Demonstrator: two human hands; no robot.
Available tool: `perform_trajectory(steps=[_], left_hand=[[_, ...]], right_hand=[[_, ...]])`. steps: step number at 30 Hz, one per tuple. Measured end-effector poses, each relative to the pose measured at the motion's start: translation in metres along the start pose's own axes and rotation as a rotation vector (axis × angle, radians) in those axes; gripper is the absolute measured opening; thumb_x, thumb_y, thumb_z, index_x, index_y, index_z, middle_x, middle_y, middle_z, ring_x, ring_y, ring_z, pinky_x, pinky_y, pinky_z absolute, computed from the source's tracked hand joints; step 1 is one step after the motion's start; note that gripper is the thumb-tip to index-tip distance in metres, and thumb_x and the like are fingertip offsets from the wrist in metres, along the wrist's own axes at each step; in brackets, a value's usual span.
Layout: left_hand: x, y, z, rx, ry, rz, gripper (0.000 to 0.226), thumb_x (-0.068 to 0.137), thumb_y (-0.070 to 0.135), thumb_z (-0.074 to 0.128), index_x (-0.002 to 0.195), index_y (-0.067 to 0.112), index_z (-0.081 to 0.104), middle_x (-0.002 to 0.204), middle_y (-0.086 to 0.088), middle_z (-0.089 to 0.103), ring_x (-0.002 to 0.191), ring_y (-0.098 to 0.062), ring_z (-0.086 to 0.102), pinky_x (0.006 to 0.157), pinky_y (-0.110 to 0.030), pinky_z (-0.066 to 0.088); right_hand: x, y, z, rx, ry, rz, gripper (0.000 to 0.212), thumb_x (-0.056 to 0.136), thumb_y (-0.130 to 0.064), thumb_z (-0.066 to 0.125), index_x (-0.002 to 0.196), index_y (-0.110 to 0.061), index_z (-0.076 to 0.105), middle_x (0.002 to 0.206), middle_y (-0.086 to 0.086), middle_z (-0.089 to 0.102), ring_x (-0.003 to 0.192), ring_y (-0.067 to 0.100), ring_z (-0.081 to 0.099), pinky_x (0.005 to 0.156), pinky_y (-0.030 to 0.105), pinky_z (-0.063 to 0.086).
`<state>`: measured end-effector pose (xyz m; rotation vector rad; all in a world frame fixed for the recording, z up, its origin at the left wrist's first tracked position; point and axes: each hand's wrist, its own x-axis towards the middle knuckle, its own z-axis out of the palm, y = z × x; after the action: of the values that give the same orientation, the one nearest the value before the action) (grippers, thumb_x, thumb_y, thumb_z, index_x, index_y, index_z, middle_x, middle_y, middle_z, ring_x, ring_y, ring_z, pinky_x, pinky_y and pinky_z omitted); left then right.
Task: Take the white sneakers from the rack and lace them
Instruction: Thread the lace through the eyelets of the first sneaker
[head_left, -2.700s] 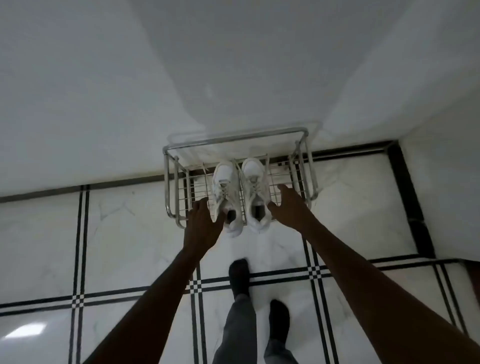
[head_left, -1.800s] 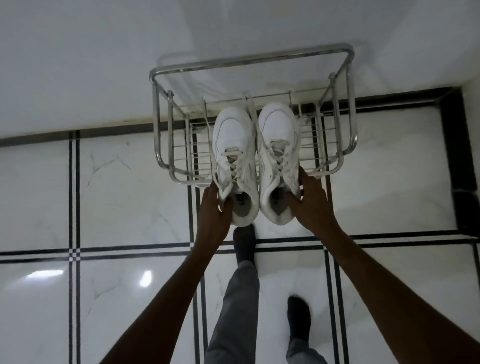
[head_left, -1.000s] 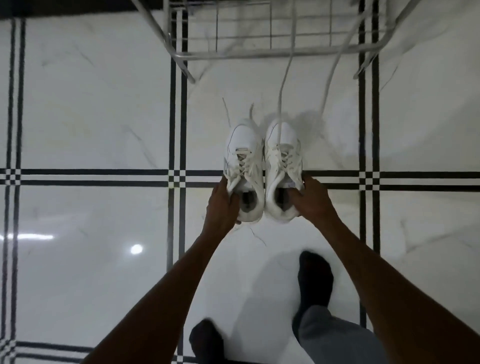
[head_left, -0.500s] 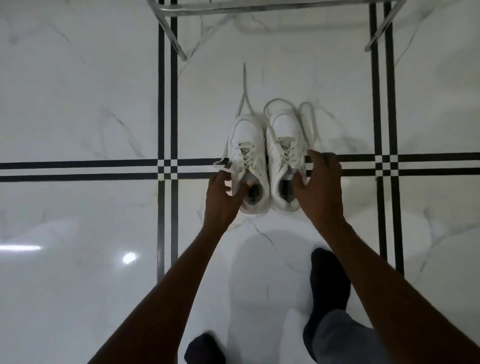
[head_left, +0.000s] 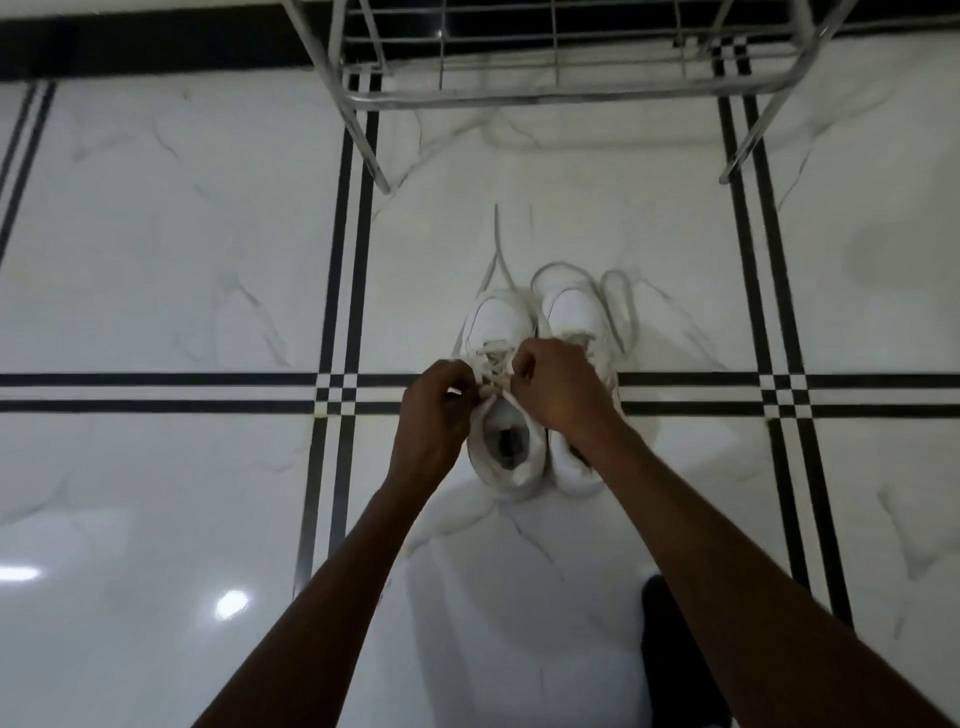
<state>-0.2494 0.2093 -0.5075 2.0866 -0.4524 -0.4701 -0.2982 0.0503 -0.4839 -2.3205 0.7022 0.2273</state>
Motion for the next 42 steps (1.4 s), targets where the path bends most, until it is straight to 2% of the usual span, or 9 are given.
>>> perform_trajectory(steps=[4,9,13,18,26,31,35,38,42], left_hand=[[0.001,-0.006,0.002,0.082,-0.040,0.097,0.017,0.094,0.032,0.053,0.086,0.017,0.051,0.085,-0.001,0.066,0.084,-0.024,0.070,0.071,-0.052,0.057],[0.004,-0.004,0.005,0.197,0.051,0.141,0.021,0.099,0.007,0.053,0.086,0.018,0.039,0.075,0.001,0.060,0.063,-0.015,0.054,0.056,-0.042,0.048],[0.003,0.001,-0.003,0.282,0.036,0.188,0.016,0.095,0.004,0.051,0.094,0.014,0.038,0.079,-0.009,0.068,0.065,-0.028,0.064,0.056,-0.052,0.055],[-0.008,0.006,-0.006,0.290,0.074,0.157,0.015,0.097,0.003,0.051,0.097,0.013,0.039,0.085,-0.014,0.073,0.071,-0.032,0.069,0.061,-0.053,0.058],[-0.015,0.000,-0.004,0.293,0.137,0.117,0.022,0.097,0.005,0.058,0.095,0.015,0.038,0.078,-0.007,0.067,0.063,-0.024,0.060,0.048,-0.032,0.039],[-0.019,-0.013,-0.008,0.090,0.110,0.021,0.012,0.096,0.016,0.058,0.093,0.008,0.050,0.086,-0.013,0.070,0.079,-0.033,0.068,0.068,-0.055,0.056],[-0.019,-0.007,-0.022,-0.257,0.033,-0.179,0.043,0.099,0.045,0.060,0.097,0.001,0.064,0.098,-0.018,0.074,0.099,-0.039,0.069,0.089,-0.058,0.058],[-0.014,0.007,-0.040,-0.412,-0.005,-0.155,0.039,0.103,0.042,0.057,0.097,0.007,0.073,0.106,-0.011,0.078,0.108,-0.032,0.071,0.096,-0.050,0.058],[-0.003,0.030,-0.056,-0.436,0.020,-0.019,0.031,0.104,0.037,0.056,0.098,0.014,0.076,0.105,-0.008,0.079,0.108,-0.025,0.072,0.095,-0.039,0.055]], right_hand=[[-0.008,0.003,0.007,0.097,0.090,-0.085,0.009,0.088,-0.009,0.064,0.082,-0.014,0.061,0.078,0.005,0.069,0.073,0.021,0.065,0.072,0.043,0.057],[-0.015,0.001,0.011,0.082,0.225,-0.119,0.004,0.096,-0.014,0.057,0.093,-0.014,0.056,0.087,0.007,0.074,0.078,0.023,0.070,0.070,0.044,0.057],[-0.019,-0.011,0.015,-0.028,0.282,-0.089,0.013,0.098,-0.012,0.053,0.110,-0.010,0.055,0.097,0.013,0.074,0.088,0.031,0.071,0.065,0.035,0.052],[-0.028,-0.016,0.025,-0.030,0.304,-0.065,0.013,0.097,-0.012,0.052,0.108,-0.007,0.053,0.095,0.016,0.073,0.086,0.034,0.070,0.062,0.037,0.049],[-0.029,-0.016,0.032,-0.005,0.291,-0.018,0.020,0.100,-0.022,0.048,0.108,-0.004,0.054,0.101,0.020,0.071,0.095,0.039,0.065,0.069,0.040,0.045],[-0.019,-0.016,0.021,0.198,0.127,0.022,0.014,0.094,-0.029,0.061,0.091,-0.016,0.056,0.093,0.010,0.071,0.089,0.032,0.069,0.074,0.043,0.056],[-0.015,-0.014,0.008,0.643,-0.010,0.086,0.010,0.091,-0.024,0.068,0.086,-0.021,0.061,0.102,0.009,0.077,0.094,0.026,0.074,0.072,0.040,0.062],[-0.019,-0.021,0.001,0.828,0.025,0.066,0.014,0.096,-0.021,0.064,0.099,-0.008,0.068,0.096,0.011,0.079,0.085,0.020,0.076,0.059,0.026,0.056],[-0.016,-0.030,-0.002,0.623,0.069,-0.078,0.017,0.093,-0.021,0.068,0.102,-0.011,0.077,0.080,0.001,0.078,0.067,0.003,0.072,0.054,0.015,0.050]])
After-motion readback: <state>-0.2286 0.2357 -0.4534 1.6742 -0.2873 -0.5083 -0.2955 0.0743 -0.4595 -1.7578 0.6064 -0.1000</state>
